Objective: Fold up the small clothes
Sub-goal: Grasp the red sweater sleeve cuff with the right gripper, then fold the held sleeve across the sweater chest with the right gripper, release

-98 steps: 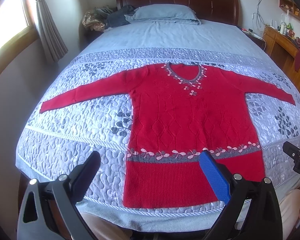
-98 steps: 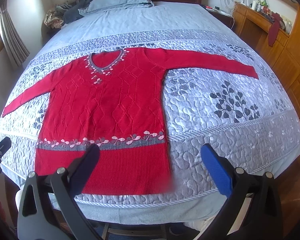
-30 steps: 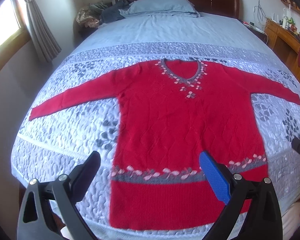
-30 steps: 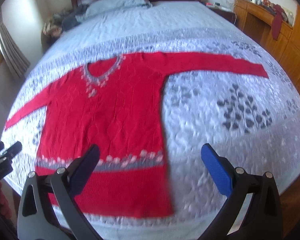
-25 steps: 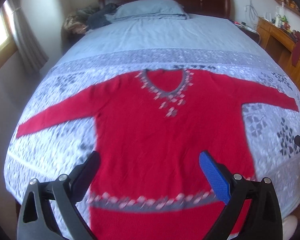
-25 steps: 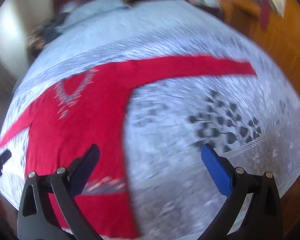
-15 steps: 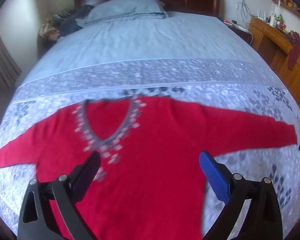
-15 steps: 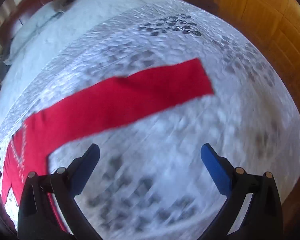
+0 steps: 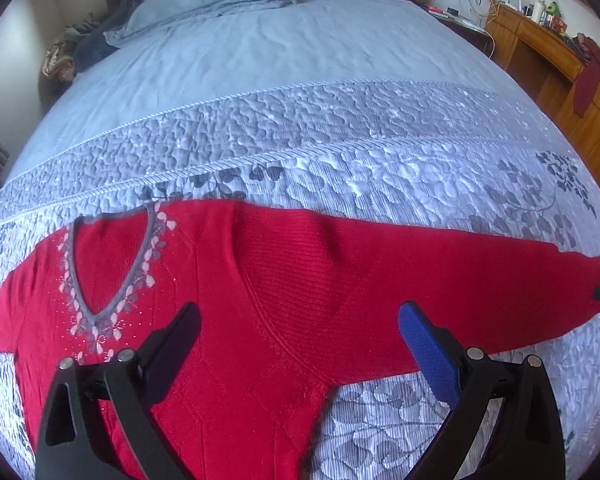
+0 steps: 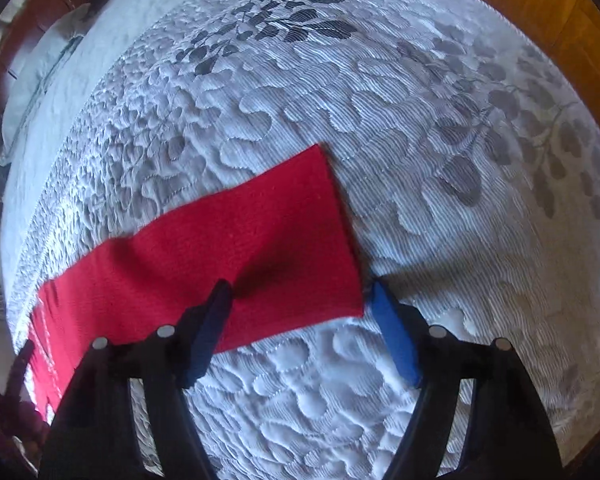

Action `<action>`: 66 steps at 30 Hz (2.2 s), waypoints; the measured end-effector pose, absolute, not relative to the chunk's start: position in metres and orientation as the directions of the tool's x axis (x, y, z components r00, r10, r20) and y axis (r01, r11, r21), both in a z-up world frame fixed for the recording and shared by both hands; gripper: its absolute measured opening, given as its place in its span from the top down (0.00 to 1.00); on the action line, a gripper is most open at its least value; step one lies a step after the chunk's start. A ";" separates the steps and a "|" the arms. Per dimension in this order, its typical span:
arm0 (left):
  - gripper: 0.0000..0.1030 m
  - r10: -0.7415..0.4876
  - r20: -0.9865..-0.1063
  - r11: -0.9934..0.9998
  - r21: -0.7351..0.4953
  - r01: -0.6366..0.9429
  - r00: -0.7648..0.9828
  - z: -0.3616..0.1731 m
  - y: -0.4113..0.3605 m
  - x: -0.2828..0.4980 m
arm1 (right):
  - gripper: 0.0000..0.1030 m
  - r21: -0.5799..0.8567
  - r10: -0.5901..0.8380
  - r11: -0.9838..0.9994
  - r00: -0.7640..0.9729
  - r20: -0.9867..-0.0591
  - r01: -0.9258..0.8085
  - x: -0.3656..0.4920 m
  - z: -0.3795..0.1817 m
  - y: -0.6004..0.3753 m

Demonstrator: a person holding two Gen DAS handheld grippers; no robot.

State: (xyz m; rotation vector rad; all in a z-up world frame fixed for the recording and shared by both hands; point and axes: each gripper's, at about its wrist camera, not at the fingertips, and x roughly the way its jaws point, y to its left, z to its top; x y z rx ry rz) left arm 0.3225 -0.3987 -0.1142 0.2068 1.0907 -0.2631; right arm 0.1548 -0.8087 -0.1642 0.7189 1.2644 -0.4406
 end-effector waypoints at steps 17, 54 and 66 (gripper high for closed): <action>0.04 -0.017 -0.898 0.980 0.073 0.186 0.440 -0.116 -0.276 0.344 | 0.93 0.291 0.100 0.857 0.416 -0.904 0.425 0.197 -0.085 -0.707; 0.15 -0.505 -0.861 0.855 -0.492 0.161 0.051 -0.159 -0.188 0.361 | 0.69 0.299 0.255 0.948 0.303 -0.918 0.107 0.301 -0.120 -0.431; 0.69 -0.527 -0.850 0.844 -0.526 0.105 -0.019 -0.192 -0.211 0.365 | 0.69 0.276 0.222 0.952 0.319 -0.921 0.135 0.276 -0.134 -0.467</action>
